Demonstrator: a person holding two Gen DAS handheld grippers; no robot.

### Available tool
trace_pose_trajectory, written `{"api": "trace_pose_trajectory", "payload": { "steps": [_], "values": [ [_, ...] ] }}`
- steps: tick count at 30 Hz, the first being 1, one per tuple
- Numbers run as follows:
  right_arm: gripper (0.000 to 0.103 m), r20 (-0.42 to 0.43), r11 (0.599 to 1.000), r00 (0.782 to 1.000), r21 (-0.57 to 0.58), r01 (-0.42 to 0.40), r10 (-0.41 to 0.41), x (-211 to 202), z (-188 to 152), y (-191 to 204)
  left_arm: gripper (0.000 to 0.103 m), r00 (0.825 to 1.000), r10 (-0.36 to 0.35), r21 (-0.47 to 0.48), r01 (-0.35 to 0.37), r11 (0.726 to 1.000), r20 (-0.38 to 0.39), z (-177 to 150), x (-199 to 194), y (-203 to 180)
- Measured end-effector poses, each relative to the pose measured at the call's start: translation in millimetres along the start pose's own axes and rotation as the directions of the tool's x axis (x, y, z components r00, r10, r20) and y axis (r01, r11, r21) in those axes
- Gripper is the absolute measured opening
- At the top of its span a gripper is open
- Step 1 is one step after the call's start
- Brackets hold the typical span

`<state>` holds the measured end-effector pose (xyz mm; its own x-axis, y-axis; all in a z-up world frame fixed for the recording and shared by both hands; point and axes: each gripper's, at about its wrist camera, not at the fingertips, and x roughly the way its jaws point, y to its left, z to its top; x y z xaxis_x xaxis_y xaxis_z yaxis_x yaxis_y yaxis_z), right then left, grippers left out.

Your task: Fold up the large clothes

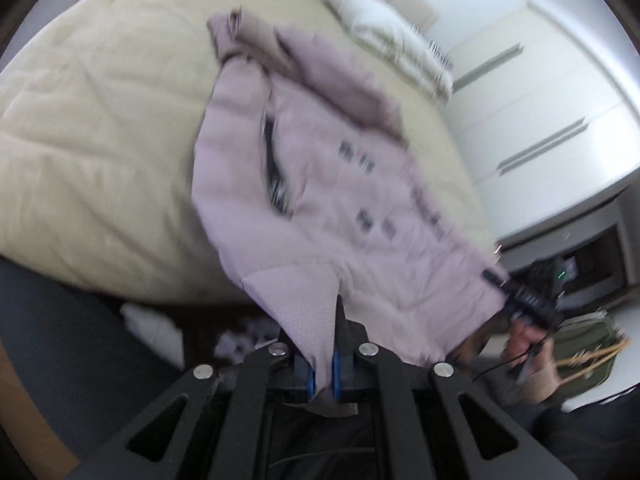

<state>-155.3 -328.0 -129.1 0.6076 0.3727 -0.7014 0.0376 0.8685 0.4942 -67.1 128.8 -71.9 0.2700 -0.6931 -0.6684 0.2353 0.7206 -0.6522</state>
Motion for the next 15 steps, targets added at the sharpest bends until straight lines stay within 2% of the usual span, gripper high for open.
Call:
{"api": "trace_pose_trajectory", "payload": {
  "steps": [3, 5, 7, 11, 15],
  "values": [
    [0.007, 0.119, 0.998, 0.991, 0.0, -0.057, 0.057, -13.3, 39.5, 6.9, 0.007, 0.988, -0.077, -0.034, 0.083, 0.996, 0.136, 26.0, -24.0, -6.5],
    [0.006, 0.208, 0.996, 0.974, -0.014, -0.083, 0.084, -21.3, 71.8, 10.9, 0.007, 0.972, -0.103, -0.037, 0.114, 0.993, 0.211, 49.0, -37.2, -4.7],
    [0.006, 0.281, 0.997, 0.956, -0.045, -0.07, 0.08, -25.8, 102.2, 20.2, 0.007, 0.956, -0.128, -0.046, 0.145, 0.988, 0.264, 73.0, -43.2, -5.2],
    [0.006, 0.389, 0.993, 0.919, -0.111, -0.028, 0.069, -15.8, 172.2, 43.6, 0.007, 0.917, -0.133, 0.014, 0.138, 0.99, 0.376, 137.6, -49.3, -16.1],
    [0.006, 0.438, 0.991, 0.898, -0.126, 0.034, 0.025, 12.1, 243.8, 60.5, 0.007, 0.898, -0.121, 0.022, 0.124, 0.992, 0.423, 205.5, -38.0, -17.8]
  ]
}}
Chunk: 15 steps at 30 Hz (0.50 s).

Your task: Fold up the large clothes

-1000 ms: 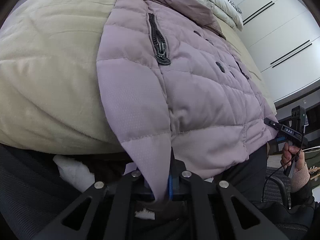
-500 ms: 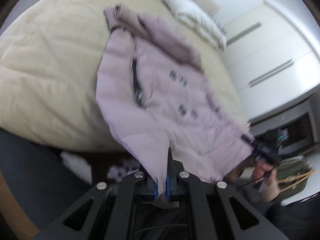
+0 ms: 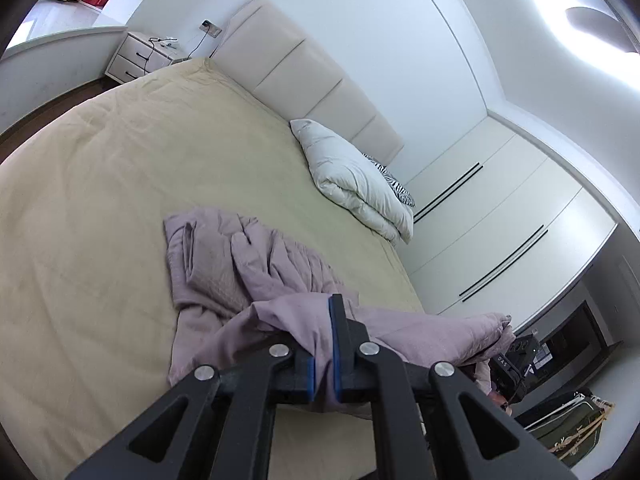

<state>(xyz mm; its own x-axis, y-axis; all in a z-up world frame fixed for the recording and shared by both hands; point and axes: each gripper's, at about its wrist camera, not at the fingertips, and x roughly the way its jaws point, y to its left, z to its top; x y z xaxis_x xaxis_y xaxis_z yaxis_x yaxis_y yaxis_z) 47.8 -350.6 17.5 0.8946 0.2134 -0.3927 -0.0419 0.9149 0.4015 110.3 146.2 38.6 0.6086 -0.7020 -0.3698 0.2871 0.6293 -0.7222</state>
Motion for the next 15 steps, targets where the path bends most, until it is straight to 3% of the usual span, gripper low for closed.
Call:
{"api": "trace_pose_trajectory", "payload": {
  "steps": [3, 7, 11, 15],
  "values": [
    [0.006, 0.016, 0.997, 0.997, -0.014, 0.075, -0.075, 48.8, 36.1, -4.0, 0.007, 1.0, 0.001, -0.049, 0.0, 0.999, 0.01, 38.5, 35.6, 13.4],
    [0.006, 0.023, 0.981, 0.982, -0.048, 0.187, -0.186, 118.4, 73.2, -18.2, 0.007, 0.998, 0.056, -0.048, -0.054, 0.997, 0.028, 79.5, 85.0, 27.7],
    [0.006, -0.019, 0.969, 0.97, -0.054, 0.243, -0.244, 202.1, 97.2, -37.5, 0.007, 0.985, 0.168, -0.01, -0.168, 0.986, 0.038, 108.1, 141.2, 46.5],
    [0.006, -0.088, 0.955, 0.951, -0.039, 0.293, -0.295, 284.7, 99.6, -65.5, 0.007, 0.965, 0.261, -0.026, -0.261, 0.965, 0.014, 117.6, 198.6, 82.6]
  ]
}}
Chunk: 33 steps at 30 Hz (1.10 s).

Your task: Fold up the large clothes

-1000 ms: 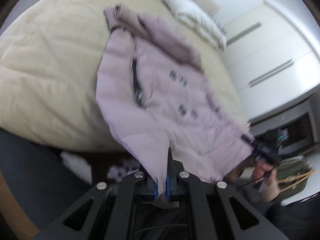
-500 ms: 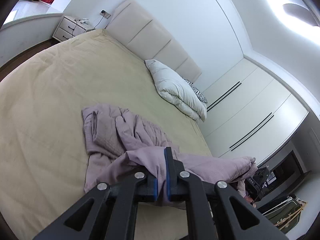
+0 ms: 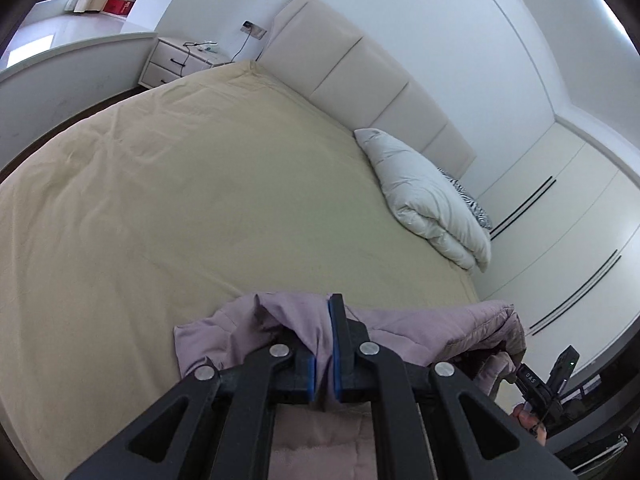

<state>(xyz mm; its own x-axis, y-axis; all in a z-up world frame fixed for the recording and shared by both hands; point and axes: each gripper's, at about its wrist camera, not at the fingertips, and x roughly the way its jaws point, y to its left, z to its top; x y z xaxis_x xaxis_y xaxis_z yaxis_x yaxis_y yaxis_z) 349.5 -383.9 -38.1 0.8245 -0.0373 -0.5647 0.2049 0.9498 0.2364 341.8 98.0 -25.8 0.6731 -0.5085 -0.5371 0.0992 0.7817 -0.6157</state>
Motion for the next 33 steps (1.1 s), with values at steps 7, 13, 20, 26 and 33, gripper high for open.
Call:
{"api": "trace_pose_trajectory", "payload": {
  "steps": [7, 13, 20, 26, 33],
  "values": [
    [0.006, -0.157, 0.993, 0.98, -0.013, 0.119, -0.12, 132.2, -40.4, -22.3, 0.008, 0.988, 0.107, -0.062, -0.114, 0.992, -0.113, -15.4, 98.8, 51.7],
    [0.009, -0.225, 0.994, 0.974, 0.104, 0.033, -0.009, 164.6, -49.1, -51.5, 0.011, 0.985, 0.118, -0.039, -0.124, 0.992, -0.13, -25.2, 112.3, 55.7],
    [0.076, -0.062, 0.969, 0.988, 0.211, -0.127, 0.143, 91.2, -26.6, -53.7, 0.066, 0.989, 0.097, -0.006, -0.097, 0.995, 0.112, -17.8, 2.1, 22.0],
    [0.075, -0.118, 0.984, 0.987, -0.128, -0.123, 0.108, 63.9, -31.4, 36.1, 0.066, 0.981, 0.132, 0.336, -0.172, 0.926, 0.14, -47.7, 9.5, -67.7],
    [0.043, -0.305, 0.935, 0.952, -0.337, -0.113, 0.005, 95.2, -90.7, 125.8, 0.065, 0.96, 0.273, 0.472, -0.268, 0.84, 0.06, -69.7, 95.2, -88.5]
  ]
}}
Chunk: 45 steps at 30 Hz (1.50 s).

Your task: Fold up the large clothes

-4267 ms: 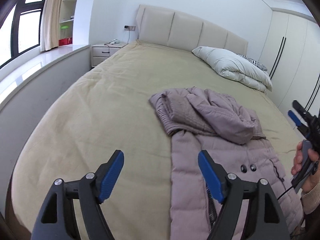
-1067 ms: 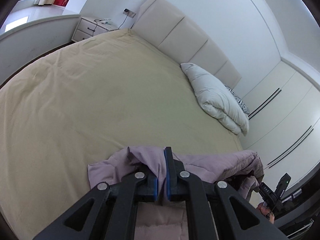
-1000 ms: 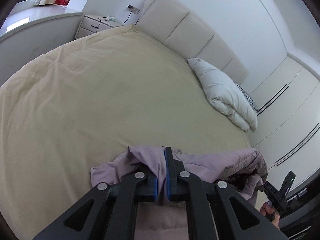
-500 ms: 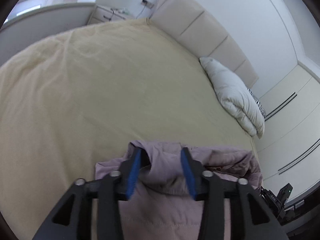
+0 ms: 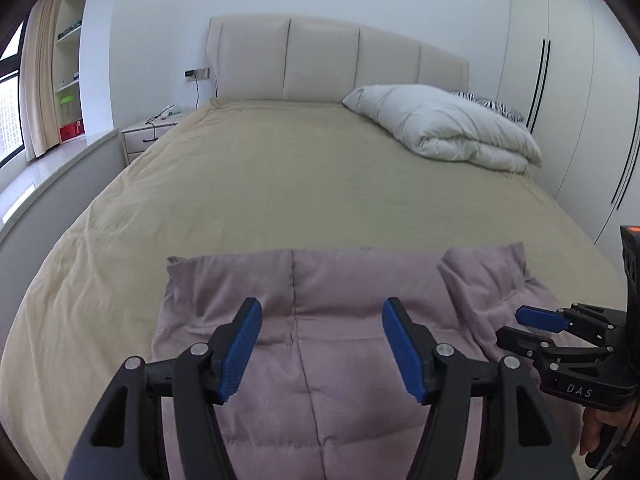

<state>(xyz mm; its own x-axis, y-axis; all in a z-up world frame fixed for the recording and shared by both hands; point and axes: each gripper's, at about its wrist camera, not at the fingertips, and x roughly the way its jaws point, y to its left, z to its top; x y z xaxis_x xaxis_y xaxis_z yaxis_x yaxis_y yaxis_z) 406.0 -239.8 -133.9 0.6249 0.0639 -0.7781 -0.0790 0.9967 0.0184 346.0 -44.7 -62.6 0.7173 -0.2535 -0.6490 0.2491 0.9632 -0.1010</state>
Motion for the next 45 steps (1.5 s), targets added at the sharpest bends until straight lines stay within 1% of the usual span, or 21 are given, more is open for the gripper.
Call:
{"api": "trace_pose_trajectory", "payload": {
  "steps": [3, 4, 5, 7, 9, 11, 14, 16, 19, 24, 28, 34, 37, 39, 40, 41, 42, 44, 45],
  "values": [
    [0.036, -0.036, 0.999, 0.999, 0.031, 0.016, -0.015, 33.2, 5.0, -1.7, 0.063, 0.996, 0.049, 0.023, -0.047, 0.999, -0.078, -6.4, 38.0, 6.9],
    [0.034, -0.044, 0.999, 0.999, 0.052, 0.016, -0.013, 43.8, 8.5, -6.1, 0.063, 0.993, 0.055, 0.016, -0.054, 0.998, -0.104, -8.8, 50.7, 11.9],
    [0.033, -0.047, 0.997, 0.999, 0.07, 0.012, -0.009, 53.6, 10.8, -12.6, 0.064, 0.992, 0.055, 0.001, -0.055, 0.998, -0.113, -9.6, 60.1, 15.3],
    [0.033, -0.05, 0.996, 0.999, 0.09, 0.022, -0.017, 72.4, 17.4, -21.2, 0.064, 0.992, 0.057, -0.023, -0.06, 0.998, -0.115, -6.7, 73.3, 20.7],
    [0.033, -0.046, 0.996, 0.998, 0.085, 0.038, -0.035, 84.7, 21.0, -22.9, 0.064, 0.991, 0.076, -0.004, -0.077, 0.997, -0.107, -2.9, 83.6, 18.2],
    [0.033, -0.04, 0.995, 0.999, 0.091, 0.04, -0.036, 97.1, 22.8, -24.8, 0.064, 0.991, 0.078, -0.001, -0.079, 0.997, -0.111, -1.8, 95.4, 17.8],
    [0.033, -0.024, 0.992, 1.0, 0.128, 0.009, -0.006, 112.4, 25.2, -36.3, 0.064, 0.992, 0.054, -0.032, -0.058, 0.998, -0.115, -2.5, 107.6, 23.4],
    [0.033, -0.011, 0.988, 1.0, 0.154, -0.018, 0.02, 115.8, 24.4, -41.0, 0.064, 0.993, 0.04, -0.047, -0.046, 0.998, -0.111, -5.8, 112.8, 26.6],
    [0.033, 0.011, 0.981, 0.999, 0.186, -0.052, 0.051, 119.2, 20.0, -46.7, 0.064, 0.994, 0.039, -0.047, -0.044, 0.998, -0.107, -9.2, 116.2, 24.5],
    [0.033, 0.036, 0.983, 0.999, 0.177, -0.041, 0.035, 111.7, 14.3, -42.9, 0.064, 0.994, 0.04, -0.043, -0.045, 0.998, -0.102, -12.6, 115.3, 23.3],
    [0.033, 0.048, 0.985, 0.999, 0.172, -0.027, 0.02, 112.8, 6.9, -40.7, 0.065, 0.993, 0.06, -0.026, -0.063, 0.998, -0.098, -13.7, 114.9, 18.9],
    [0.033, 0.053, 0.985, 0.999, 0.172, -0.02, 0.011, 106.8, 6.2, -34.3, 0.065, 0.992, 0.074, -0.018, -0.076, 0.997, -0.1, -14.7, 117.1, 15.5],
    [0.034, 0.05, 0.984, 0.998, 0.175, -0.038, 0.029, 99.3, 10.8, -34.9, 0.064, 0.992, 0.032, -0.055, -0.039, 0.998, -0.126, -10.9, 112.0, 20.0],
    [0.034, 0.062, 0.977, 0.996, 0.198, -0.075, 0.063, 81.4, 10.8, -41.0, 0.063, 0.992, 0.028, -0.074, -0.038, 0.997, -0.122, -10.3, 92.0, 21.1],
    [0.035, 0.078, 0.973, 0.994, 0.214, -0.087, 0.071, 68.8, 9.2, -44.9, 0.063, 0.995, 0.028, -0.071, -0.035, 0.997, -0.095, -13.0, 75.0, 17.3],
    [0.035, 0.115, 0.968, 0.991, 0.234, -0.096, 0.07, 51.3, 5.0, -49.9, 0.063, 0.998, 0.015, -0.064, -0.02, 0.998, -0.067, -16.7, 58.0, 11.3],
    [0.038, 0.167, 0.962, 0.985, 0.258, -0.09, 0.048, 30.4, -1.6, -56.1, 0.063, 0.999, -0.003, -0.054, 0.001, 0.999, -0.045, -20.6, 41.7, 3.3],
    [0.04, 0.237, 0.953, 0.971, 0.297, -0.059, -0.014, -3.7, -16.2, -68.6, 0.065, 0.999, -0.044, -0.012, 0.044, 0.999, -0.007, -29.2, 16.1, -16.9],
    [0.045, 0.256, 0.949, 0.965, 0.313, -0.036, -0.048, -16.0, -23.5, -74.4, 0.067, 0.999, -0.046, 0.026, 0.046, 0.999, 0.007, -32.9, 9.9, -28.8]
  ]
}}
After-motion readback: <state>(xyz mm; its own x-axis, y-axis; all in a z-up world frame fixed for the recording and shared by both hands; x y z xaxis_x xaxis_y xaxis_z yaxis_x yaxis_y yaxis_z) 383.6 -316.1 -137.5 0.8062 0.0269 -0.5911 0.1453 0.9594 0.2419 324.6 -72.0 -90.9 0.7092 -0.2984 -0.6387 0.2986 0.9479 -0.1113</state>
